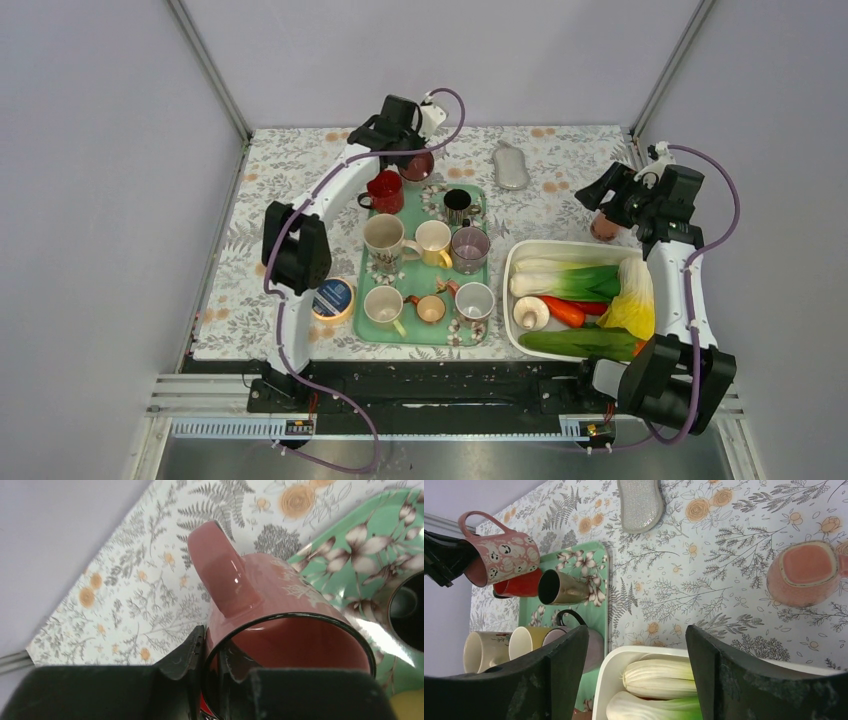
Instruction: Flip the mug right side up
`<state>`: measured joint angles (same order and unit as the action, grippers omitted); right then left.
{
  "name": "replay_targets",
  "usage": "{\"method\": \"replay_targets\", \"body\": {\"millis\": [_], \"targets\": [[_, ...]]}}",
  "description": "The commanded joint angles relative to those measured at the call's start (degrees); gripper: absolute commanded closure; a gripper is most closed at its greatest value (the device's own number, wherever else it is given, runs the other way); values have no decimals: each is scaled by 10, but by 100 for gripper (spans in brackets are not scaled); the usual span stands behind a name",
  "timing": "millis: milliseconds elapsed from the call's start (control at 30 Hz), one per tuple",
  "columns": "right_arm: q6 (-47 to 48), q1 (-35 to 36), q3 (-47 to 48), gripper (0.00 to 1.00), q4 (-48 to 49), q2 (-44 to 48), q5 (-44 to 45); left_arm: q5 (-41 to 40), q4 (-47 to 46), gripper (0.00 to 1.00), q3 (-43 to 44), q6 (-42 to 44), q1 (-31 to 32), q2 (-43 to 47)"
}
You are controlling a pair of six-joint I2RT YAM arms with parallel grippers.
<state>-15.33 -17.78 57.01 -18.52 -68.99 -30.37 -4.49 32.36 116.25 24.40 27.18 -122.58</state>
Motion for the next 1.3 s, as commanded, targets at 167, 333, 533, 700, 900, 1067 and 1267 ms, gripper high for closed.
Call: {"method": "replay_targets", "body": {"millis": [167, 333, 533, 700, 900, 1067, 1267], "targets": [[16, 1, 19, 20, 1, 12, -17, 97, -6, 100, -6, -5, -1, 57], [16, 1, 20, 20, 1, 10, -19, 111, 37, 100, 38, -2, 1, 21], [20, 2, 22, 20, 1, 4, -17, 88, 90, 100, 61, 8, 1, -8], [36, 1, 36, 19, -18, -11, 14, 97, 122, 100, 68, 24, 2, -33], [86, 1, 79, 16, -68, -49, 138, 101, 124, 100, 73, 29, 2, -53], [129, 1, 142, 1, -121, -142, 194, 92, 116, 83, 90, 22, -1, -63], [194, 1, 214, 1, -163, -242, 254, 97, 92, 53, 89, 13, -9, -36]]}}
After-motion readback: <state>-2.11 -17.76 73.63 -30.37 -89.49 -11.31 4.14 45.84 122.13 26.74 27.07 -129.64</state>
